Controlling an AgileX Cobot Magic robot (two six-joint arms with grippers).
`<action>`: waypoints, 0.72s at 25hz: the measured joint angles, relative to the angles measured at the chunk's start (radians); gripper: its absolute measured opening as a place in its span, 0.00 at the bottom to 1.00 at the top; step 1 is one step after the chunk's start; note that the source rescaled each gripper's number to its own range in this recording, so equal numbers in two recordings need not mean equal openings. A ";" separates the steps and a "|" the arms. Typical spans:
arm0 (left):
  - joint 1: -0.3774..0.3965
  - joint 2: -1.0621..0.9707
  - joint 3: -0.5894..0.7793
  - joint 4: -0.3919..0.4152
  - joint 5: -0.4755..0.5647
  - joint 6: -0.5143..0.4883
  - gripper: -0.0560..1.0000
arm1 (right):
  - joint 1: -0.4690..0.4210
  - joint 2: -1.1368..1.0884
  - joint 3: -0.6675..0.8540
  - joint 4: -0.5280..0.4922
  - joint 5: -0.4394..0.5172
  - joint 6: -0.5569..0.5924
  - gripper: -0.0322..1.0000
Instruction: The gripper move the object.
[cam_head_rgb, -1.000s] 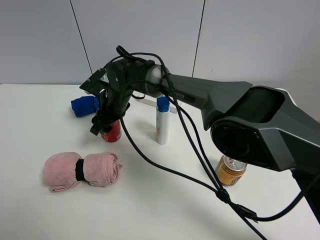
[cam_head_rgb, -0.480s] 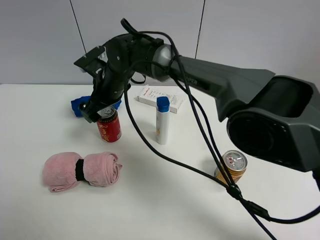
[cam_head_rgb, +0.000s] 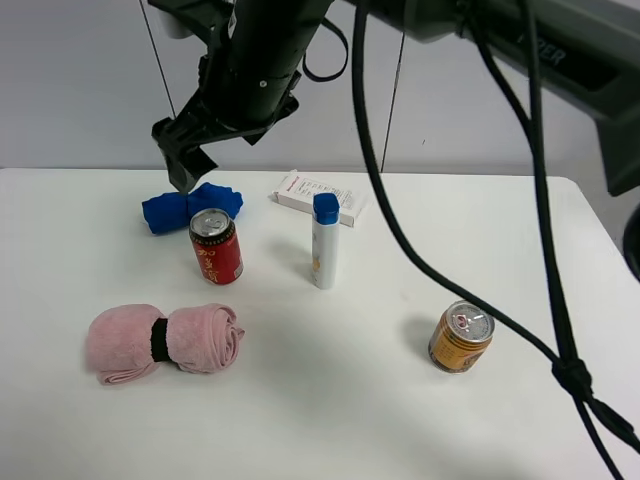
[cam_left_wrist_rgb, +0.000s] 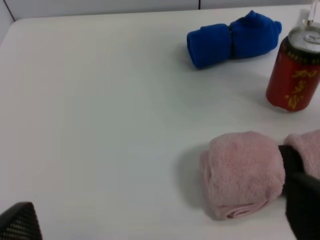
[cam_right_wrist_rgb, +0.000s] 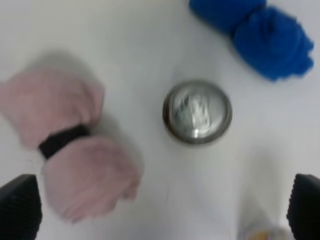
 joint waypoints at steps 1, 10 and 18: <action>0.000 0.000 0.000 0.000 0.000 0.000 1.00 | -0.005 -0.013 0.000 -0.007 0.014 0.012 1.00; 0.000 0.000 0.000 0.000 0.000 0.000 1.00 | -0.069 -0.114 0.000 -0.136 0.031 0.136 1.00; 0.000 0.000 0.000 0.001 0.000 0.000 1.00 | -0.191 -0.187 0.024 -0.157 0.032 0.146 1.00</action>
